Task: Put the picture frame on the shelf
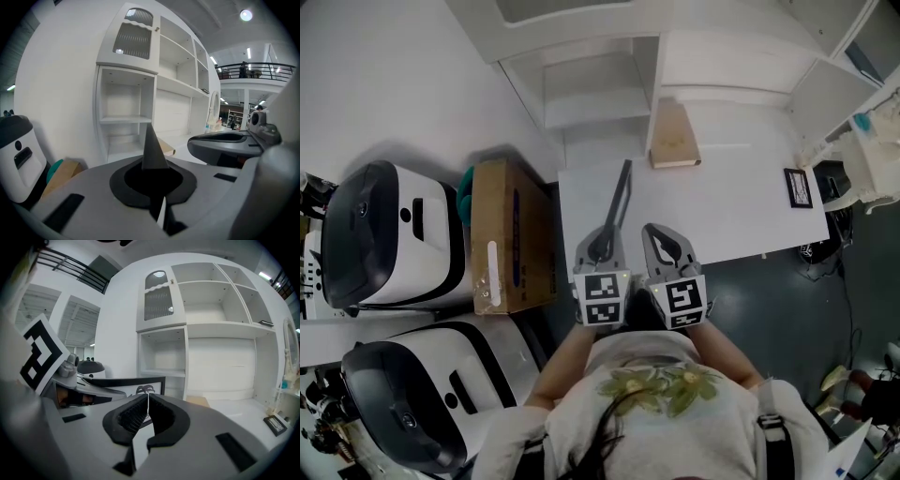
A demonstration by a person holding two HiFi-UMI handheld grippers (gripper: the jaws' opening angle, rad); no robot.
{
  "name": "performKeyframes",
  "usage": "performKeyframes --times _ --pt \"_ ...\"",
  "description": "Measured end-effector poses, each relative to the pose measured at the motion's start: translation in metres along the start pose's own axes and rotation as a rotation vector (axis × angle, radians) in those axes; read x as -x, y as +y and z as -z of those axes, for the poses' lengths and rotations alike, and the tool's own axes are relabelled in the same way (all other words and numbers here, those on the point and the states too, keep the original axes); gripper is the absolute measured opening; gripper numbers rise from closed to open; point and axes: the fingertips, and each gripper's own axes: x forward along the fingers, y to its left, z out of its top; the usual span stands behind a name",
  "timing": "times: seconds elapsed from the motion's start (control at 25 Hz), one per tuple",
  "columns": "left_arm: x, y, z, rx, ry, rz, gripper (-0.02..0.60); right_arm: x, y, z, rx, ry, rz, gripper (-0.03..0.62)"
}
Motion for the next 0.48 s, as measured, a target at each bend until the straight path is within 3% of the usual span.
performKeyframes --times 0.48 --pt "-0.048 0.004 -0.009 0.016 0.017 -0.017 0.034 -0.037 -0.033 -0.005 0.017 0.003 -0.033 0.032"
